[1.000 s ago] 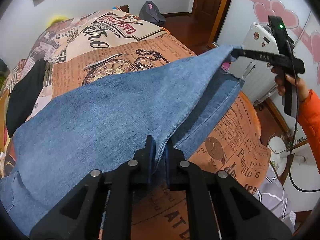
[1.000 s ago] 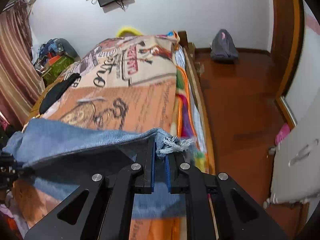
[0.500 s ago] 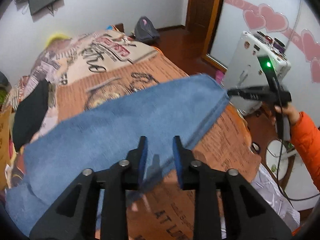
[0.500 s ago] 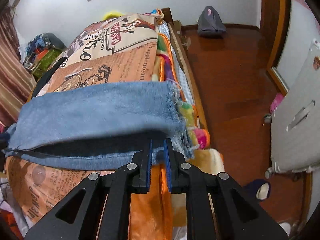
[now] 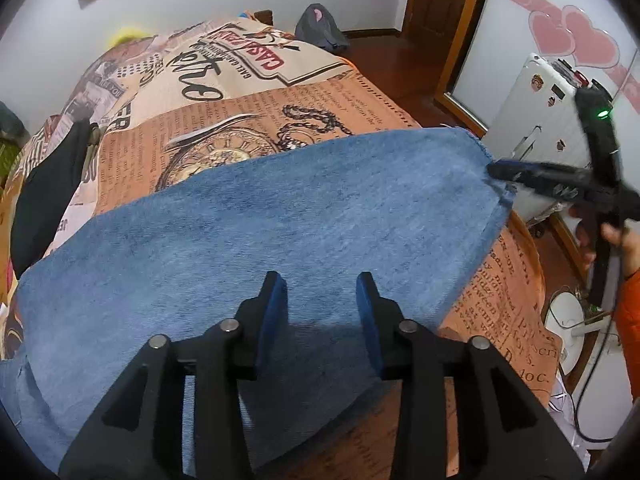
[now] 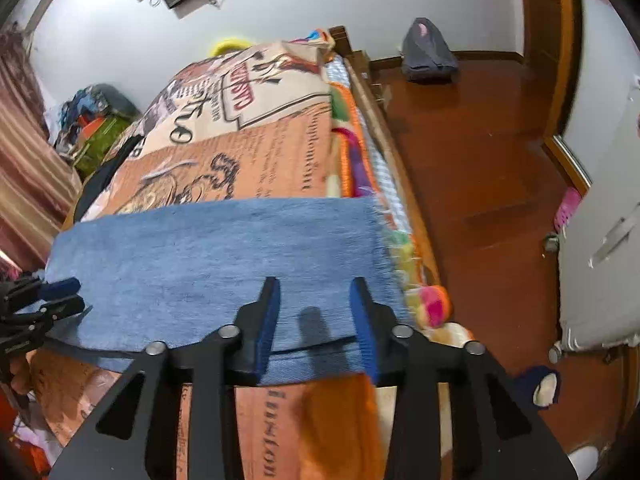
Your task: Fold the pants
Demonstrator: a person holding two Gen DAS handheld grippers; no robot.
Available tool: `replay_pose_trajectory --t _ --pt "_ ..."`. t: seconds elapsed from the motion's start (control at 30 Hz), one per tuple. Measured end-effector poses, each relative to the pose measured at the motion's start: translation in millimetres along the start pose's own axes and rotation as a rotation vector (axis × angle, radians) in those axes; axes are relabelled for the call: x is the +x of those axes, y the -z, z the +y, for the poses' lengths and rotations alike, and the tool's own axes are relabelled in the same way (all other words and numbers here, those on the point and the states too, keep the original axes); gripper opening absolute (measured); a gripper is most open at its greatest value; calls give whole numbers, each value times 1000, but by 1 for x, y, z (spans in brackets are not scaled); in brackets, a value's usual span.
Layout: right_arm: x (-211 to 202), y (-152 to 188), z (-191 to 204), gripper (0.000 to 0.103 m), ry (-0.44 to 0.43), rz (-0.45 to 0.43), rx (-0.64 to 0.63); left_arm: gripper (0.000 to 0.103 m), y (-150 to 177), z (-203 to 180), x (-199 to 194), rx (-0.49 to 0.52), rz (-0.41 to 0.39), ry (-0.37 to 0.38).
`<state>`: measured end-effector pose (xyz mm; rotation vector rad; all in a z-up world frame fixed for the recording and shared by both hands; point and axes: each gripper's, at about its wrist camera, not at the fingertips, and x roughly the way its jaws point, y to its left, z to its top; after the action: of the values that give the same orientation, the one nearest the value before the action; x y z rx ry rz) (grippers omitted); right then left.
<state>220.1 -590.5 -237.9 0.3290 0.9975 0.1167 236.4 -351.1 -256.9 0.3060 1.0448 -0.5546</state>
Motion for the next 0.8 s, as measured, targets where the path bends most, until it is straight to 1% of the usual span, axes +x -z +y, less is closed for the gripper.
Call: replay_pose_trajectory --t 0.07,0.1,0.13,0.2,0.23,0.3,0.33,0.4,0.53,0.57,0.63,0.67,0.8 --pt "13 5 5 36 10 31 -13 39 3 -4 -1 17 -9 -13" --pt "24 11 7 37 14 67 -13 39 3 -4 -1 24 -11 -15" --pt "30 14 7 37 22 83 -14 39 4 -4 -2 24 -14 -11" --pt "29 17 8 37 37 70 -25 39 3 1 -7 2 -16 13" --pt "27 15 9 37 44 79 -29 39 2 5 -10 -15 -18 24" --pt "18 10 12 37 58 94 -38 39 1 12 -21 -38 -44 21" --pt "12 8 15 37 55 89 -43 39 0 19 -33 -49 -76 6" --pt "0 2 24 37 57 69 -62 39 0 30 -50 -65 -119 -15" --pt "-20 -12 52 37 39 5 -100 39 5 71 -97 -121 -211 -63" --pt "-23 -16 62 37 26 -12 -110 39 9 86 -114 -141 -241 -87" --pt "-30 -24 85 37 1 -45 -136 42 17 107 -135 -165 -274 -118" --pt "-33 -27 97 37 -10 -58 -152 44 23 123 -151 -182 -298 -144" --pt "-43 -38 154 37 -64 -113 -237 48 46 172 -195 -234 -354 -220"
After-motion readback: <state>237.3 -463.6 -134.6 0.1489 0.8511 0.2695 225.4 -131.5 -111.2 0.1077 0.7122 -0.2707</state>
